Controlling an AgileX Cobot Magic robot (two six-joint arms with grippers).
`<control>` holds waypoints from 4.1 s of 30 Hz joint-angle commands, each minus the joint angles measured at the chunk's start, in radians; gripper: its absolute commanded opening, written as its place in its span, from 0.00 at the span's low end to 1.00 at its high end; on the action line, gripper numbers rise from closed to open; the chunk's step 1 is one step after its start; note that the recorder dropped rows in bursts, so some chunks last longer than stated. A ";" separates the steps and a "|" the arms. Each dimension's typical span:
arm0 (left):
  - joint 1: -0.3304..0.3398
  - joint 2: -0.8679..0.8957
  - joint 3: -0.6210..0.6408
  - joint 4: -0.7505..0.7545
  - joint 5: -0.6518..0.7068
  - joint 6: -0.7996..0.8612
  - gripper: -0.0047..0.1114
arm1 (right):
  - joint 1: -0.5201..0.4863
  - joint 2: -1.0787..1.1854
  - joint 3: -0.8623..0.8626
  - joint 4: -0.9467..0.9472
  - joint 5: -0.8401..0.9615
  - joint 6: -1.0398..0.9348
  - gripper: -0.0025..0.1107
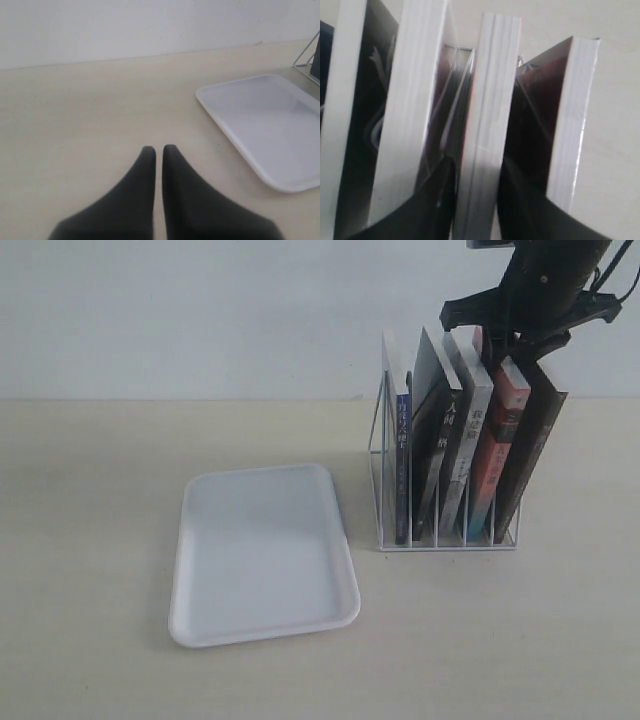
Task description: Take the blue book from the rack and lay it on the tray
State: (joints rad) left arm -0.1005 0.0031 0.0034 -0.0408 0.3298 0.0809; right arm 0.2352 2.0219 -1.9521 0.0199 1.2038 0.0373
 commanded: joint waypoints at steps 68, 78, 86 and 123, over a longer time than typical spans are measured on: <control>0.000 -0.003 -0.003 0.001 -0.015 -0.007 0.08 | -0.006 -0.046 -0.025 -0.020 0.017 0.036 0.02; 0.000 -0.003 -0.003 0.001 -0.015 -0.007 0.08 | -0.006 -0.040 -0.025 -0.005 0.017 0.014 0.02; 0.000 -0.003 -0.003 0.001 -0.015 -0.007 0.08 | -0.006 -0.023 -0.025 -0.005 0.017 0.006 0.11; 0.000 -0.003 -0.003 0.001 -0.015 -0.007 0.08 | 0.075 -0.060 -0.185 0.177 0.017 -0.024 0.39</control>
State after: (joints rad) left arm -0.1005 0.0031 0.0034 -0.0408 0.3298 0.0809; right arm 0.2845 1.9702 -2.1314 0.2093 1.2254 0.0257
